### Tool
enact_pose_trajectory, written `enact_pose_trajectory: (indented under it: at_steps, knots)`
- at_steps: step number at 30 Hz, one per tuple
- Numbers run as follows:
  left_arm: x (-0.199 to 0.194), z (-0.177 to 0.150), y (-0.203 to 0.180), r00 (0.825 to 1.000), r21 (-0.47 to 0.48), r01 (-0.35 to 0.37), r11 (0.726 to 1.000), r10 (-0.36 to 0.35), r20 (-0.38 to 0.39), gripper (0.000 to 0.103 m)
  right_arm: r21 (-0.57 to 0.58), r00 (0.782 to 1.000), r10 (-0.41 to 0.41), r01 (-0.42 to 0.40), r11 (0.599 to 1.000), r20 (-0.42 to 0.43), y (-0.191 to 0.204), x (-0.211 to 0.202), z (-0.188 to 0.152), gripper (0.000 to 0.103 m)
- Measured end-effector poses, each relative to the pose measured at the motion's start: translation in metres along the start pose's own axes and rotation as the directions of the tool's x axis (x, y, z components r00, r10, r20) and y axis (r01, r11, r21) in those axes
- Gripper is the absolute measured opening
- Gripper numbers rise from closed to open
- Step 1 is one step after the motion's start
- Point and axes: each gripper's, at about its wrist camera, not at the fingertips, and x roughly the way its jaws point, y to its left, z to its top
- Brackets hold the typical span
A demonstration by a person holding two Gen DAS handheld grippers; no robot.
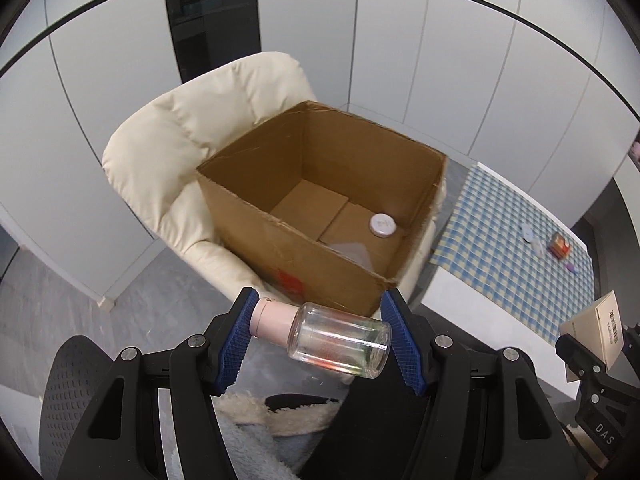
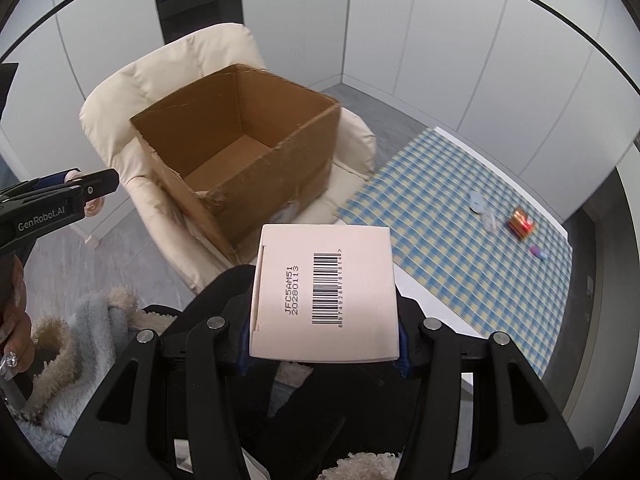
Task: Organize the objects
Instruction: 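Lower the glass bottle with the left gripper while the right gripper lowers the white box into the cardboard box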
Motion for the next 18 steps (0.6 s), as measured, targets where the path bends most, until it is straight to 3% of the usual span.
enact_pose_trajectory:
  at_steps: [18]
  knots:
    - [0.034,0.04,-0.014,1.0,0.01,0.007,1.0,-0.007,0.013,0.064,-0.027,0.998,0.067,-0.067,0.997,-0.005,0.012,0.042,0.04,0.054]
